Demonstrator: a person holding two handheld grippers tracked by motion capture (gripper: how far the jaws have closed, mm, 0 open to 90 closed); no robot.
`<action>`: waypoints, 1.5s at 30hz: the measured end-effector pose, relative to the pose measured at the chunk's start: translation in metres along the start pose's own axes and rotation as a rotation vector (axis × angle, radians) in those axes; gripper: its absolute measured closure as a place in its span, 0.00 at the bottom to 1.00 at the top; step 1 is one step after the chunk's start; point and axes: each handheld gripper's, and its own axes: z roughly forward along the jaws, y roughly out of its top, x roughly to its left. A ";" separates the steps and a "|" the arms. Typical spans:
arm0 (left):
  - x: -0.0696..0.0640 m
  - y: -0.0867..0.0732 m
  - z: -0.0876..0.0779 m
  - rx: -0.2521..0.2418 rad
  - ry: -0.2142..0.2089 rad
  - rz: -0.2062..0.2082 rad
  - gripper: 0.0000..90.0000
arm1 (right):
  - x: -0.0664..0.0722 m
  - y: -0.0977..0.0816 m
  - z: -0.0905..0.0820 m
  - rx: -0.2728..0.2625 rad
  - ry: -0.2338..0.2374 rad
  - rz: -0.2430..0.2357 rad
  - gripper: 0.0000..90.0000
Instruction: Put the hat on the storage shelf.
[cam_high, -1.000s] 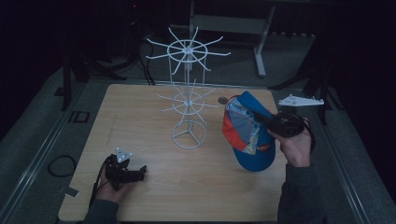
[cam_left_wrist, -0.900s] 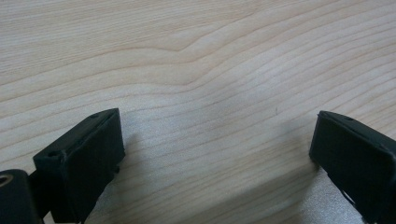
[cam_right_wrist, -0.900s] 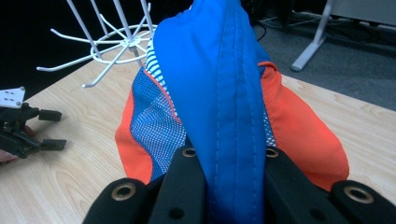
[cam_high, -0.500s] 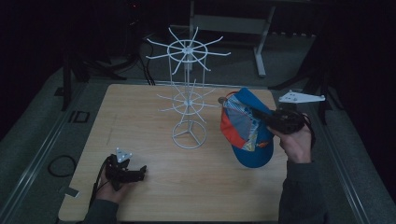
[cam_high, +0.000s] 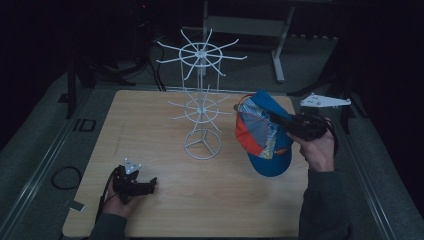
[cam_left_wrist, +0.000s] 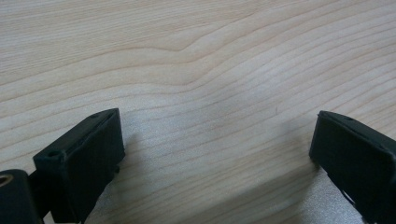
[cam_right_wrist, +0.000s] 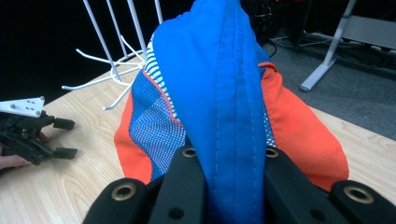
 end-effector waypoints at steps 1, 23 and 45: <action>0.000 0.000 0.000 0.000 0.000 0.000 0.03 | 0.000 0.000 0.000 -0.002 0.001 0.001 0.97; 0.000 0.000 0.000 -0.001 0.000 -0.002 0.03 | -0.003 0.011 -0.004 -0.051 0.019 -0.001 0.97; 0.000 0.000 0.000 0.000 0.000 0.000 0.03 | -0.003 0.020 -0.007 -0.095 0.029 -0.002 0.97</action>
